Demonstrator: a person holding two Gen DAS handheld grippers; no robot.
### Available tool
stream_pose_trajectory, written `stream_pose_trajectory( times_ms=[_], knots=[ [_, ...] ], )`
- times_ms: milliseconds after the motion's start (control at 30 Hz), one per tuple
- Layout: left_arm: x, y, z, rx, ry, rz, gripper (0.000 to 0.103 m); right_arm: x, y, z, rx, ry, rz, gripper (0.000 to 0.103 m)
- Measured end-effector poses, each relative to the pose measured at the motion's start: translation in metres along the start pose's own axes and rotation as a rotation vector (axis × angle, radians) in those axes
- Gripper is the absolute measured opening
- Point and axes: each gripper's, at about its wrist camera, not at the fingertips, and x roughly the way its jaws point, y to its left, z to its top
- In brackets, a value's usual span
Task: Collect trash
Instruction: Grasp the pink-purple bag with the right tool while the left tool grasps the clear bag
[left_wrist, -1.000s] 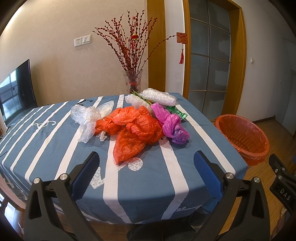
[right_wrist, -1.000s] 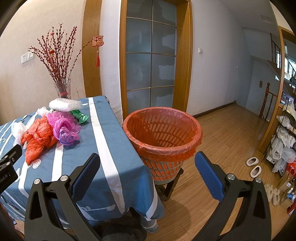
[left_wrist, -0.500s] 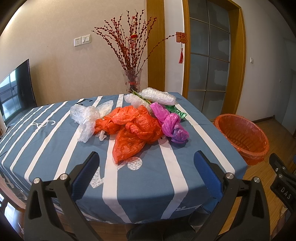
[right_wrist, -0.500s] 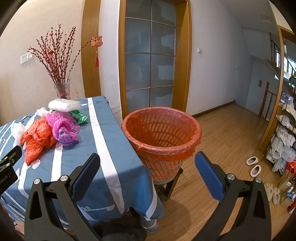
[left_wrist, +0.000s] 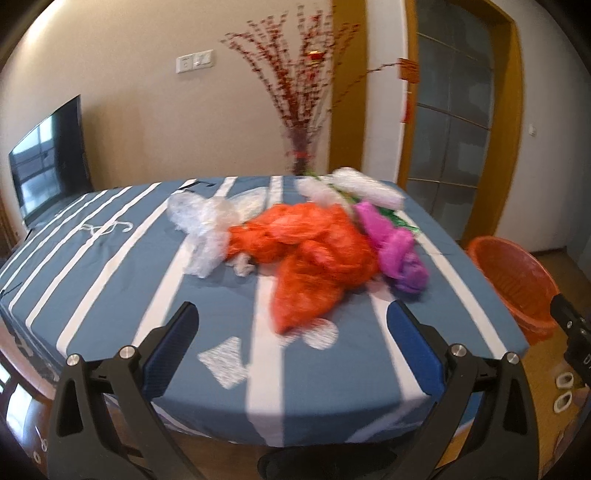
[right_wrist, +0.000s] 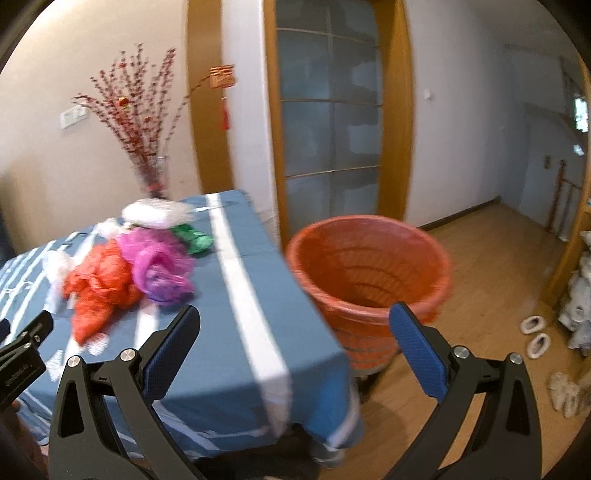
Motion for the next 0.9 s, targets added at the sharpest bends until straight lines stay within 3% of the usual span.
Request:
stream_pose_trajectory(
  times_ms=[233,367,433,700,800,833,900],
  knots=[
    [0.025,0.048,0.019,-0.055,0.0,0.121,0.099,0.052,0.047,0.017,-0.041,0.066,0.139,0.094],
    [0.041,0.072,0.03,-0.078,0.015,0.161,0.099,0.084,0.069,0.024,-0.034,0.127,0.221,0.079],
    [0.049,0.086,0.036,-0.089,0.019,0.179,0.099,0.096,0.079,0.026,-0.035,0.146,0.253,0.077],
    [0.079,0.115,0.058,-0.083,0.008,0.208,0.099,0.133,0.114,0.027,-0.114,0.187,0.265,0.066],
    [0.092,0.119,0.066,-0.09,0.023,0.186,0.099,0.145,0.121,0.021,-0.144,0.224,0.262,0.05],
    [0.098,0.121,0.07,-0.099,0.031,0.174,0.099,0.147,0.121,0.019,-0.15,0.234,0.261,0.038],
    [0.107,0.123,0.075,-0.112,0.043,0.156,0.099,0.145,0.119,0.016,-0.151,0.232,0.266,0.03]
  ],
)
